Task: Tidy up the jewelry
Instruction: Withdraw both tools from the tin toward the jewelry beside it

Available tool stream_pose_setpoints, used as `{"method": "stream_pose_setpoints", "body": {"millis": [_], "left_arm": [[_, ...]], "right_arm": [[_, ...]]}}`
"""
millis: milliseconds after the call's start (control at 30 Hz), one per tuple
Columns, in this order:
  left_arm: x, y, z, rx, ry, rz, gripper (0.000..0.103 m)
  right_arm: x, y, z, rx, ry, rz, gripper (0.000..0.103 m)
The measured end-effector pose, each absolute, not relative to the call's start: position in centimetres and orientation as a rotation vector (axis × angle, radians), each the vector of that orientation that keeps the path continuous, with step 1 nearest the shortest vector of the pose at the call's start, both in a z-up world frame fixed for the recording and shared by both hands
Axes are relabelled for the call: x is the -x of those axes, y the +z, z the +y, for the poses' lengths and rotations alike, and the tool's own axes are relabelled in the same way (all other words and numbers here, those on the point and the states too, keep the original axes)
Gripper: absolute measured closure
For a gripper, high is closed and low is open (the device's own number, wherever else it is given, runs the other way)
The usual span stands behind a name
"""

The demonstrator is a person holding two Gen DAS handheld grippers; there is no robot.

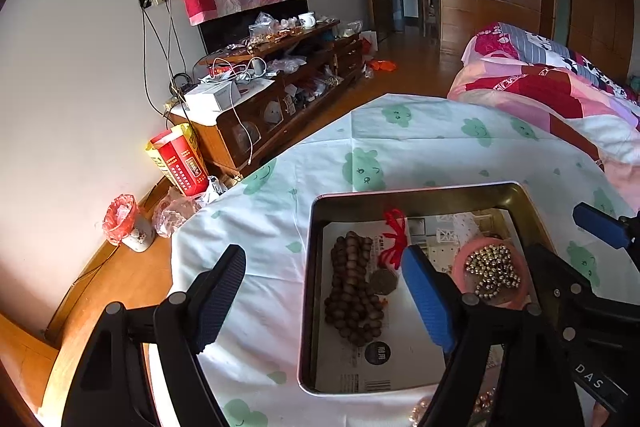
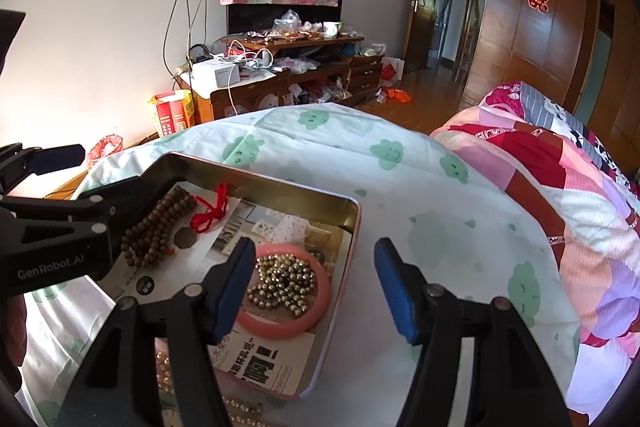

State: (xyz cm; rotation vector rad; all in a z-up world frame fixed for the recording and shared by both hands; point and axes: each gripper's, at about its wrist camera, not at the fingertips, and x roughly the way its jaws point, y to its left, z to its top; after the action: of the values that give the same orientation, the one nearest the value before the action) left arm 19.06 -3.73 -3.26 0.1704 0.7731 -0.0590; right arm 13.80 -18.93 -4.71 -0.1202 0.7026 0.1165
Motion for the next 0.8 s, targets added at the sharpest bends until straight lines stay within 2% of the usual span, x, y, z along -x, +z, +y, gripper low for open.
{"method": "stream_pose_setpoints", "body": {"millis": [167, 800], "left_arm": [[-18.5, -3.4, -3.8, -0.180, -0.057, 0.778, 0.022], [-10.9, -4.8, -2.2, -0.181, -0.071, 0.792, 0.022]], "right_arm": [[-13.1, -4.4, -19.1, 0.114, 0.115, 0.697, 0.033], [-8.9, -5.5, -20.7, 0.076, 0.116, 0.736, 0.032]]}}
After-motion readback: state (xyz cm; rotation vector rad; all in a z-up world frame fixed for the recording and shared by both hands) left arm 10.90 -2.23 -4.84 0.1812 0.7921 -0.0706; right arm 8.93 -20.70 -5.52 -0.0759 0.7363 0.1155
